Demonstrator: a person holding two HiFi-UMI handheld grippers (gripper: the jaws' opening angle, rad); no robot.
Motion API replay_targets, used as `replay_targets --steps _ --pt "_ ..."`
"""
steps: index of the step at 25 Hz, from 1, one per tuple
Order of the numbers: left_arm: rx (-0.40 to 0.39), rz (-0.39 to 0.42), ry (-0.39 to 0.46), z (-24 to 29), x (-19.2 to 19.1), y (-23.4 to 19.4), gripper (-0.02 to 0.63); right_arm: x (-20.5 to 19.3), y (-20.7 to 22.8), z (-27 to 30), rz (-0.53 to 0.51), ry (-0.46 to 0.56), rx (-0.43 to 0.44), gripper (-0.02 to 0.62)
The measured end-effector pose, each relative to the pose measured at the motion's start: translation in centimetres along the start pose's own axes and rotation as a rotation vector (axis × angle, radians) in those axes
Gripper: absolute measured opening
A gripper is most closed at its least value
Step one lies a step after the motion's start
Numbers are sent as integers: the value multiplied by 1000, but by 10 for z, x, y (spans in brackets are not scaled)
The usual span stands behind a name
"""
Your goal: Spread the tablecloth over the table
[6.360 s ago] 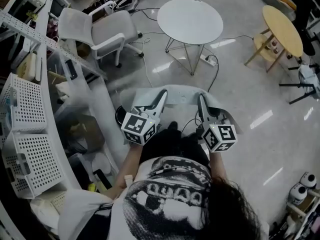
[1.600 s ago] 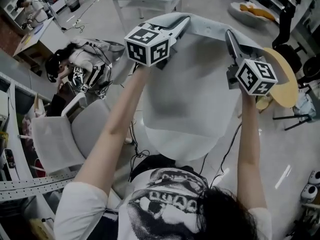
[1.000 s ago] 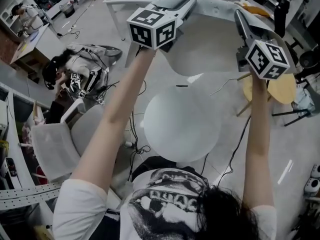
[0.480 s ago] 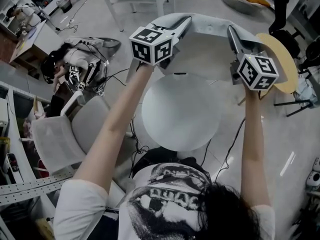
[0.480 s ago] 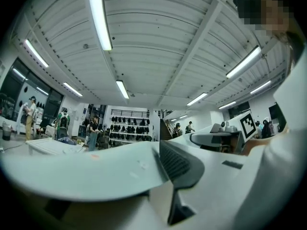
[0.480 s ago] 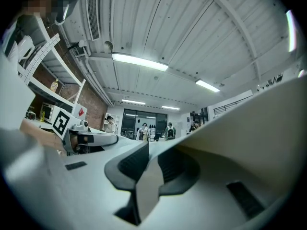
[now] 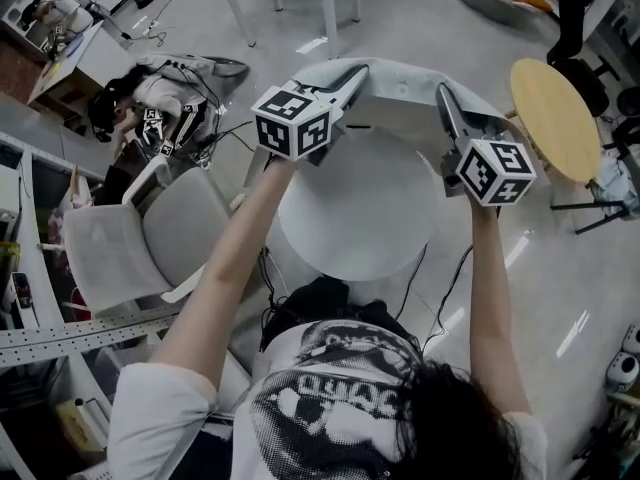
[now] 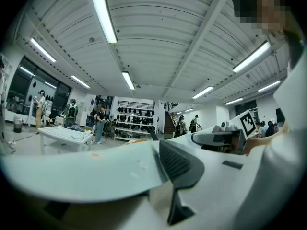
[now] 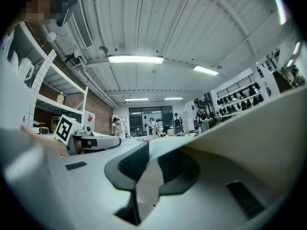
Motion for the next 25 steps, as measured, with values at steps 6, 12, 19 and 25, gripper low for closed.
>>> replay_targets --steps 6,12,19,25 --pt "54 -54 -43 -36 -31 35 69 -38 -16 -33 68 -44 59 54" --pt "114 -124 -63 -74 -62 81 69 -78 -31 -79 150 -90 116 44" --pt "164 -216 -104 -111 -102 136 67 -131 -41 -134 269 -178 167 32" --pt "209 -309 -134 -144 -143 185 67 -180 -47 -181 415 -250 193 26"
Point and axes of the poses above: the fingertips, and each gripper's own axes: z forward along the fingers, y to its right, x out of its top, the point moved 3 cm from there along -z, backward along the fingers, and after that the axes turned 7 degrees about z, right-handed, at the moved point
